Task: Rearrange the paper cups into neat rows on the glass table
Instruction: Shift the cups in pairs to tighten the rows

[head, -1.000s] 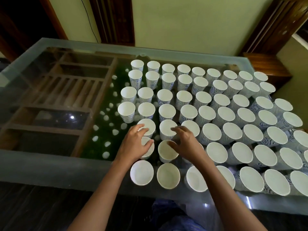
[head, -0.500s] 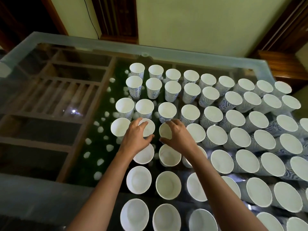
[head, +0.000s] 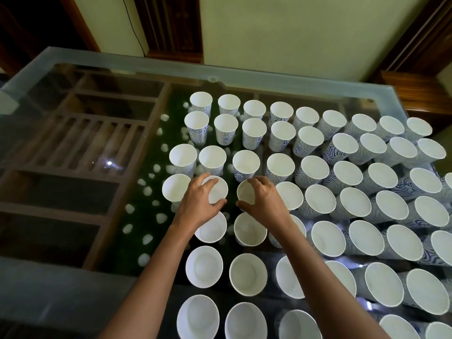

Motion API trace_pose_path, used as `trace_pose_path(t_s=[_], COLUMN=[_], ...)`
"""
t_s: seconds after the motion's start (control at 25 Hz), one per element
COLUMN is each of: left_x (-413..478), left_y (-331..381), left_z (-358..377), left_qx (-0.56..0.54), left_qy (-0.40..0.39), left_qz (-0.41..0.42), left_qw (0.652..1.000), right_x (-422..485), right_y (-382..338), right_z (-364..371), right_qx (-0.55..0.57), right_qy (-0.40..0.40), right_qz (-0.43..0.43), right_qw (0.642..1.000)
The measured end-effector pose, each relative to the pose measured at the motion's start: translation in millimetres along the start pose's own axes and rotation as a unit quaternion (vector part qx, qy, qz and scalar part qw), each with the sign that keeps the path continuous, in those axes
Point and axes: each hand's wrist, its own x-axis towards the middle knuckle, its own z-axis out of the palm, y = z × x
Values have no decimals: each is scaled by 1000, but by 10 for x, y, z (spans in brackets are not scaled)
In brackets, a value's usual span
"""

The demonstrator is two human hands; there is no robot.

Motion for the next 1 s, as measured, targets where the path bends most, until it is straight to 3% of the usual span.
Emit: trace_pose_path(t_s=[0.24, 0.64, 1.0], left_x=[245, 886, 913], left_y=[2, -19, -48], left_z=[-55, -60, -18], left_qx=[4, 25, 16], left_qy=[12, -5, 6], left_qz=[5, -30, -20], left_qw=[1000, 999, 1000], right_x=[215, 816, 858], right_y=[8, 23, 108], right_z=[-111, -180, -159], right_qx=[20, -30, -40], right_qy=[28, -52, -15], right_qz=[-17, -50, -53], right_qw=[999, 997, 998])
